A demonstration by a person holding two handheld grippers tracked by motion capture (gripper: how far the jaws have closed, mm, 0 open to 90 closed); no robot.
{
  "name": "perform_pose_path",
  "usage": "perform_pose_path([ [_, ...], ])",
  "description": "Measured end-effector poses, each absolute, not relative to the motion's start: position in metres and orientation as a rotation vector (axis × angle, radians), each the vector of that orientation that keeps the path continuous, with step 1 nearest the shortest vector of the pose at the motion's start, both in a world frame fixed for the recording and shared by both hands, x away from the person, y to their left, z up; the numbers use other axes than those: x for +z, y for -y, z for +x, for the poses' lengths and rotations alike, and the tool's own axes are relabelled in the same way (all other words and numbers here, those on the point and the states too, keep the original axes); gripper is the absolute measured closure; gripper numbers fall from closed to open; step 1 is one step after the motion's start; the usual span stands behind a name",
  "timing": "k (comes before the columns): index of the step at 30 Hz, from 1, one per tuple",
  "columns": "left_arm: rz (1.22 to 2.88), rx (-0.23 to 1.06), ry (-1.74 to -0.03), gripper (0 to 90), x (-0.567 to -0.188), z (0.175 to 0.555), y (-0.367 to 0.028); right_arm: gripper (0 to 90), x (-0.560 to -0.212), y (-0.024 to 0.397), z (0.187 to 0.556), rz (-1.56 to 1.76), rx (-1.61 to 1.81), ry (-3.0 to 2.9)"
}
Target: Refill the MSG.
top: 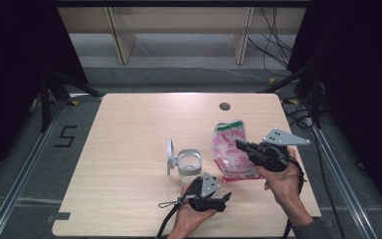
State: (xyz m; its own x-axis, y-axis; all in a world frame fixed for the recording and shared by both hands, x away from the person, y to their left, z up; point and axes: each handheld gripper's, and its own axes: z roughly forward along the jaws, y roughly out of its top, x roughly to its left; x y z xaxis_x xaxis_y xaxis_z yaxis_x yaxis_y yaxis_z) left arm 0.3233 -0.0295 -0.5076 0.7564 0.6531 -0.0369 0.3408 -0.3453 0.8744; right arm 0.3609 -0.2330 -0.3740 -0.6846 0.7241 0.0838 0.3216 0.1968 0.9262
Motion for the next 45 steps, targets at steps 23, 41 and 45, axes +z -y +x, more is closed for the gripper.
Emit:
perform_pose_path([
  [23, 1.766, 0.44, -0.822, 66.7, -0.504, 0.315, 0.041, 90.0, -0.345, 0.209, 0.346, 0.846, 1.478, -2.149],
  [41, 1.677, 0.365, -0.857, 67.9, -0.506, 0.326, 0.042, 90.0, -0.34, 0.178, 0.368, 0.831, 1.423, -2.193],
  [45, 1.648, 0.369, -0.855, 68.3, -0.508, 0.328, 0.043, 90.0, -0.341, 0.171, 0.37, 0.861, 1.43, -2.187],
])
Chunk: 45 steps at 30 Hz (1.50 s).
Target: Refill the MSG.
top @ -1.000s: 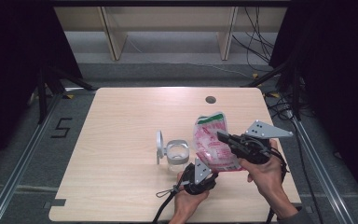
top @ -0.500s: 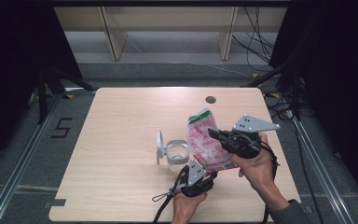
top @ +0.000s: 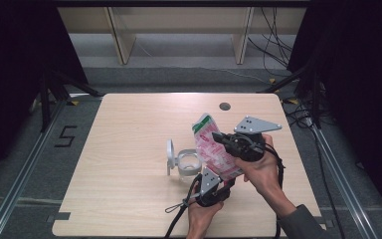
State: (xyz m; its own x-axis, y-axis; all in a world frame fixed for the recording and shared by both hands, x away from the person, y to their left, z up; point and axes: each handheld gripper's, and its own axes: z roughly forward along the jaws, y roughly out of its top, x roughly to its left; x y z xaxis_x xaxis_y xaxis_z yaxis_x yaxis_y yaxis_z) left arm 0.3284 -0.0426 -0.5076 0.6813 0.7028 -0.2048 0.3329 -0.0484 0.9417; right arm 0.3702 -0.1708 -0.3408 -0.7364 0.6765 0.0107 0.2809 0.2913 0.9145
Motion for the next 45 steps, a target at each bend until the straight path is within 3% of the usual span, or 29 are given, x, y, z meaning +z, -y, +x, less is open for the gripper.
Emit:
perform_pose_path([
  [45, 1.549, 0.319, -0.837, 71.3, -0.505, 0.337, 0.045, 90.0, -0.339, 0.13, 0.383, 0.771, 1.341, -2.274],
])
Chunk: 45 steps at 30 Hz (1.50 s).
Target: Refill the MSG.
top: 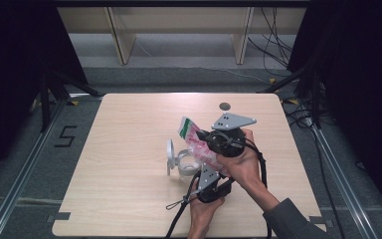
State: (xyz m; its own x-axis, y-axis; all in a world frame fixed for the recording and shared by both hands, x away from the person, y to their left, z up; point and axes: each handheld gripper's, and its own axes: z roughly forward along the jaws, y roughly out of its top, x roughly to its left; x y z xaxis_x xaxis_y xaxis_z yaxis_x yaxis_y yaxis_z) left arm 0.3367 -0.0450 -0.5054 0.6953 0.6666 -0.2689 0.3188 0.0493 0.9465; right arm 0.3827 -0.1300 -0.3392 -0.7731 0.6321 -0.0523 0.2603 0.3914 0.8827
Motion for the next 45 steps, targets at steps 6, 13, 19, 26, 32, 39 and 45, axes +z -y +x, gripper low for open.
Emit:
perform_pose_path([
  [6, 1.551, 0.321, -0.834, 71.4, -0.5052, 0.3366, 0.0444, 90.0, -0.3395, 0.1291, 0.3839, 0.758, 1.341, -2.271],
  [13, 1.548, 0.317, -0.827, 71.5, -0.5052, 0.3367, 0.0448, 90.0, -0.3411, 0.1267, 0.3835, 0.79, 1.34, -2.257],
  [19, 1.551, 0.317, -0.833, 71.6, -0.5058, 0.3362, 0.0451, 90.0, -0.3422, 0.1247, 0.384, 0.763, 1.317, -2.286],
  [26, 1.551, 0.314, -0.833, 71.6, -0.5061, 0.3362, 0.0452, 90.0, -0.3438, 0.1235, 0.3848, 0.765, 1.32, -2.288],
  [32, 1.55, 0.31, -0.832, 71.7, -0.5063, 0.3365, 0.045, 90.0, -0.3444, 0.1228, 0.3839, 0.783, 1.317, -2.287],
  [39, 1.548, 0.312, -0.831, 71.7, -0.5066, 0.3366, 0.045, 90.0, -0.3469, 0.12, 0.3842, 0.785, 1.32, -2.275],
  [45, 1.548, 0.315, -0.832, 71.8, -0.5067, 0.3367, 0.045, 90.0, -0.3466, 0.1198, 0.3852, 0.765, 1.318, -2.286],
])
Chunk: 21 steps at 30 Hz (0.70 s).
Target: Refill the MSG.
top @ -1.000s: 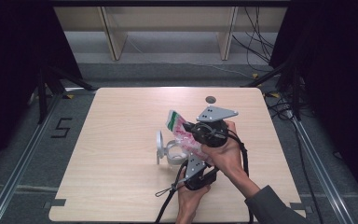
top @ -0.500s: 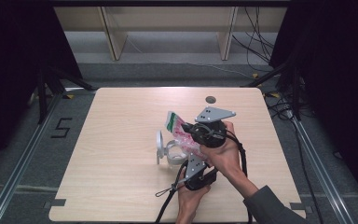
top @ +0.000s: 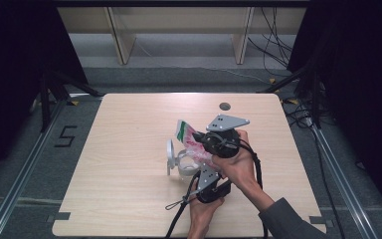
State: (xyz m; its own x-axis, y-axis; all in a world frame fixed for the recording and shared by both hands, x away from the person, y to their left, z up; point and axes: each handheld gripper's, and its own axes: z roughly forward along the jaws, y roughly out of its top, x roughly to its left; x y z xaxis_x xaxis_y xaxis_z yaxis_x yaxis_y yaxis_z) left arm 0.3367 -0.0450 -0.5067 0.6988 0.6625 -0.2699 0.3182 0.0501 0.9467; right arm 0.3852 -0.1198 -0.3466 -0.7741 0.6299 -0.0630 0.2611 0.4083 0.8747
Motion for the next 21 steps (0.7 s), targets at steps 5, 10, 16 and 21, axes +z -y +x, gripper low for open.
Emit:
perform_pose_path([
  [5, 1.562, 0.318, -0.826, 71.8, -0.5065, 0.3372, 0.0435, 90.0, -0.3475, 0.1185, 0.3869, 0.774, 1.322, -2.293],
  [10, 1.553, 0.314, -0.841, 71.8, -0.506, 0.3362, 0.0433, 90.0, -0.3465, 0.1192, 0.3875, 0.77, 1.33, -2.295],
  [16, 1.574, 0.32, -0.821, 71.8, -0.5051, 0.3365, 0.0426, 90.0, -0.3456, 0.1192, 0.3874, 0.772, 1.337, -2.282],
  [21, 1.547, 0.321, -0.839, 71.9, -0.5042, 0.3353, 0.0435, 90.0, -0.3453, 0.1178, 0.3868, 0.775, 1.33, -2.295],
])
